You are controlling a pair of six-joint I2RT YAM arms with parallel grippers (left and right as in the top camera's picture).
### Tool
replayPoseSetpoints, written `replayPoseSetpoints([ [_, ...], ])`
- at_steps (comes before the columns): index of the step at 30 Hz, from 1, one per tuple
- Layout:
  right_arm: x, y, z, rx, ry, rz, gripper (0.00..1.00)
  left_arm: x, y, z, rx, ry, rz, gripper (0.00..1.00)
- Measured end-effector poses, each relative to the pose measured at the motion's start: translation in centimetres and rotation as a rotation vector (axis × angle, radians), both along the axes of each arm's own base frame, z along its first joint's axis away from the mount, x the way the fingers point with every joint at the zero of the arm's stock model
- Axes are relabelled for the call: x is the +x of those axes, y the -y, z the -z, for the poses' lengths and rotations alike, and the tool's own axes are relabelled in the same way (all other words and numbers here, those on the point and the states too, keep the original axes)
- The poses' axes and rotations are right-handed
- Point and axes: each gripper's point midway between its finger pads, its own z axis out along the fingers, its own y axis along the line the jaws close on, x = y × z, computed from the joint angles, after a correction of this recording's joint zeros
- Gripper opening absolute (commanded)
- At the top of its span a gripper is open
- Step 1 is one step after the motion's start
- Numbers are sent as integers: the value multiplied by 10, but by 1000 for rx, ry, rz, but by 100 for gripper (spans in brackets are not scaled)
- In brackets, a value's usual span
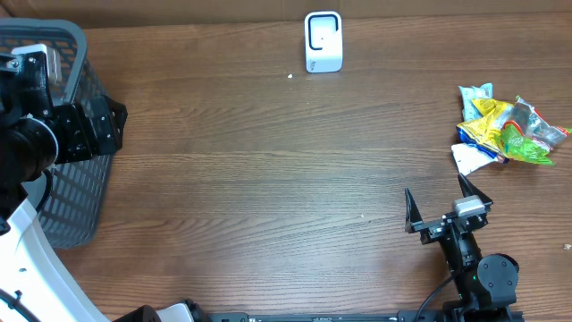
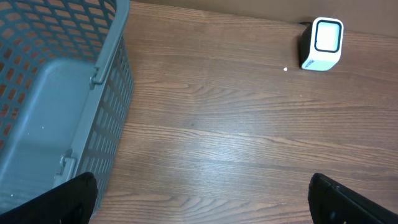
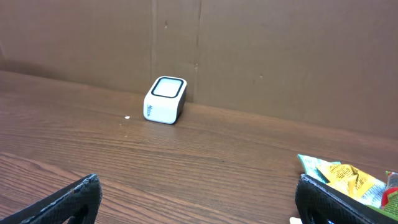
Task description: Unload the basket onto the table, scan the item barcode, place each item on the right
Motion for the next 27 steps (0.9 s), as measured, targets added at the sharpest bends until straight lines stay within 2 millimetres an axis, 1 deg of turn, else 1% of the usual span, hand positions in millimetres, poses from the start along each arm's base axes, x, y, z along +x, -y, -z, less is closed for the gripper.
replayPoseSetpoints([
  [21,0,0,0,1,0,0,100,0,0,0,1,0,-1,100],
  [24,0,0,0,1,0,0,100,-2,-6,2,28,-13,-25,100],
  [27,0,0,0,1,0,0,100,-1,-9,-2,71,15,-30,100],
])
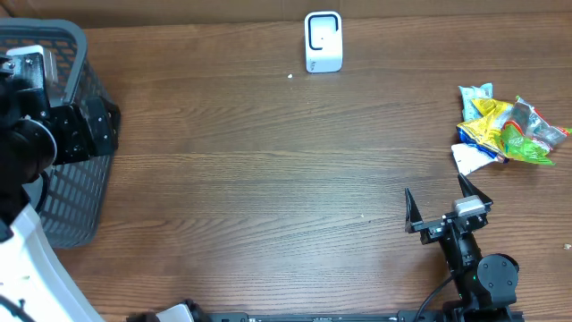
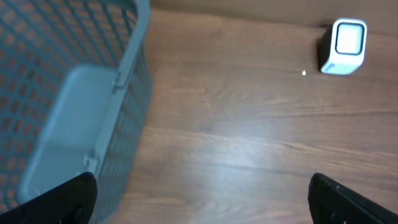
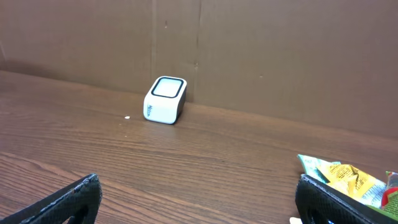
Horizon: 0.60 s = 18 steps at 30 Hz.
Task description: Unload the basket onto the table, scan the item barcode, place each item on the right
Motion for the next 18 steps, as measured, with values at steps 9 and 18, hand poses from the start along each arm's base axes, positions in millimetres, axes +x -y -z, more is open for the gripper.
replayPoseSetpoints([
  [9,0,0,0,0,-2,-1,100,-10,48,-16,115,306,152,99],
  [18,0,0,0,0,-1,0,100,-8,82,56,114,538,264,100],
])
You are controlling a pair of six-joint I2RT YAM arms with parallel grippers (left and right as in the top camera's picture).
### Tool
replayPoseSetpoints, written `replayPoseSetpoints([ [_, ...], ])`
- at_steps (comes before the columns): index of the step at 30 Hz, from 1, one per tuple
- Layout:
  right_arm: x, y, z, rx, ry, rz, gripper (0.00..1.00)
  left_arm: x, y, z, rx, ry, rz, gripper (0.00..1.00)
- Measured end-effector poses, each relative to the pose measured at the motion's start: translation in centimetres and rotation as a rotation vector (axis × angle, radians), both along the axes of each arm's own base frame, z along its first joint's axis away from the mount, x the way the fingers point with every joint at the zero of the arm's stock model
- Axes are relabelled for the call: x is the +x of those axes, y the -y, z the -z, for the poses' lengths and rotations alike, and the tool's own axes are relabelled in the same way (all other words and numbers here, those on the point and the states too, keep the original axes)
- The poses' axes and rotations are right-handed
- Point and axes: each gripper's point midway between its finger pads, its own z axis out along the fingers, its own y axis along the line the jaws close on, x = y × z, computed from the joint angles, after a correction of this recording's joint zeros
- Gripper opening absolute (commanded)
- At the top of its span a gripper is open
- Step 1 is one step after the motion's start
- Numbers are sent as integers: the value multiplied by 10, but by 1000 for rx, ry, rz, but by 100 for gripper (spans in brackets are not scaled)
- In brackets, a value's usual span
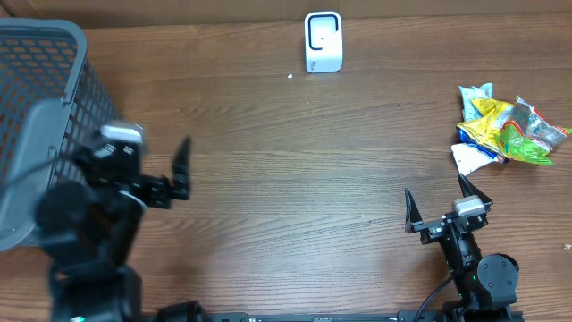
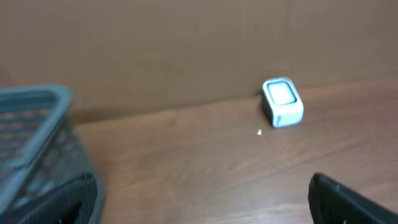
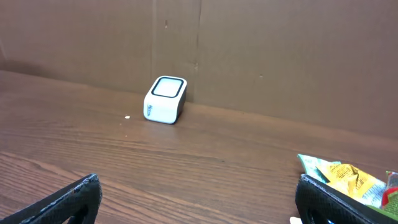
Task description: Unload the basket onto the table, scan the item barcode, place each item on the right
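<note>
The white barcode scanner (image 1: 323,40) stands at the table's far edge, also in the left wrist view (image 2: 283,102) and the right wrist view (image 3: 165,99). A heap of colourful snack packets (image 1: 505,130) lies at the right, with its edge showing in the right wrist view (image 3: 348,180). My left gripper (image 1: 134,165) is open and empty just right of the basket, facing the far wall, its fingertips (image 2: 348,199) wide apart. My right gripper (image 1: 441,199) is open and empty near the front edge, below-left of the packets, with its fingers (image 3: 68,202) spread.
A grey mesh basket (image 1: 36,116) stands at the left edge, and its rim shows in the left wrist view (image 2: 31,99). A brown cardboard wall (image 3: 249,50) runs behind the table. A small white speck (image 1: 290,76) lies near the scanner.
My left arm has moved from beside the basket's upper right wall to lower and nearer the front. Its camera now looks level toward the scanner instead of down. The right arm has not moved.
My left gripper was open at the far left by the basket's right wall, looking down at basket and table. Then it sat slightly further left. Now it is to the right of the basket, facing the scanner. The right gripper stayed open and still, and the packets lay untouched.
</note>
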Motion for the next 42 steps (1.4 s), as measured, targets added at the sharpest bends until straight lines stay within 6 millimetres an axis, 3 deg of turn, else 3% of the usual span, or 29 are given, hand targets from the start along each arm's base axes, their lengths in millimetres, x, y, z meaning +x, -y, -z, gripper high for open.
replayPoseSetpoints([
  [6,0,0,0,0,0,0,100,3,15,57,22,82,34,100],
  [22,0,0,0,0,0,0,100,-23,-9,128,59,340,-135,100],
  [27,0,0,0,0,0,0,100,-23,-14,157,63,328,-166,100],
  [33,0,0,0,0,0,0,100,-23,-15,193,69,197,-170,100],
  [42,0,0,0,0,0,0,100,-23,-15,195,70,188,-169,100],
])
